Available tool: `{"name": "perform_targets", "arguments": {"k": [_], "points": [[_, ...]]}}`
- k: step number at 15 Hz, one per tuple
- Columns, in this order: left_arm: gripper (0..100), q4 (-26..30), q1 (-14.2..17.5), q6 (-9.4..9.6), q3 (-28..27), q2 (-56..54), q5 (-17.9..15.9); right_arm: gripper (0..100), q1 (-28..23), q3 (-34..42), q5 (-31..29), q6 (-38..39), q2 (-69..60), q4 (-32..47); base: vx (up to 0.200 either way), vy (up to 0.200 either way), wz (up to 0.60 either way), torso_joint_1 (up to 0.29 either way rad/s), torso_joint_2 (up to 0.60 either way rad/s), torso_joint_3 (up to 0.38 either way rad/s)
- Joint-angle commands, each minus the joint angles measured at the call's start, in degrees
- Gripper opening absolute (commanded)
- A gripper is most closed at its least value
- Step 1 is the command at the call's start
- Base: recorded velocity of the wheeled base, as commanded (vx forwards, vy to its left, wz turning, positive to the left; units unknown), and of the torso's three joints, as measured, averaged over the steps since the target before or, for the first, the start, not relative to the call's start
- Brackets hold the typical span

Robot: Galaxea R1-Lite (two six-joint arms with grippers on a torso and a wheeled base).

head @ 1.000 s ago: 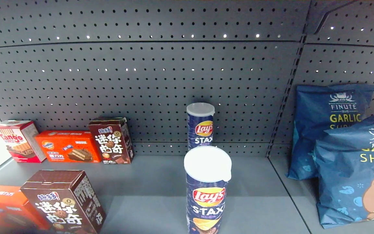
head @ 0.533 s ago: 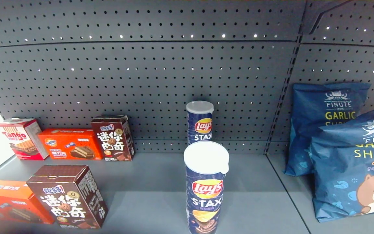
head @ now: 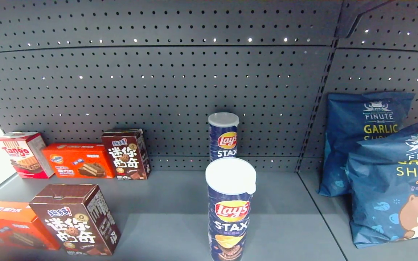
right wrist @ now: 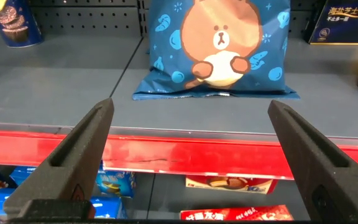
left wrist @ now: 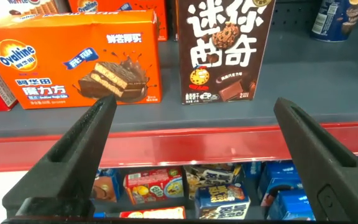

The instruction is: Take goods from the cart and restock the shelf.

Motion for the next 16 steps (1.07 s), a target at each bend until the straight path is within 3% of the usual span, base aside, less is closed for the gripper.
{"name": "perform_targets", "arguments": {"k": [1,12,14,16], "points": [[100,0.0,0.1,-0.05,0.0,0.0,0.0,100,0.0,0.0,-0.1,0.0,0.0,0.0,0.0,0.0,0.0,0.0,0.0,0.0],[100,0.0,0.1,0.21,0.0,0.0,-0.2,100,0.0,0.0,0.0,-0.1,0.0,0.0,0.0,0.0,0.0,0.0,0.0,0.0],[100,0.0,0.1,-0.05,0.0,0.0,0.0,100,0.0,0.0,0.0,0.0,0.0,0.0,-0.2,0.0,0.0,0.002,0.0,0.002],[100,0.0,0.1,-0.05,0.0,0.0,0.0,100,0.0,0.0,0.0,-0.1,0.0,0.0,0.0,0.0,0.0,0.0,0.0,0.0]]}}
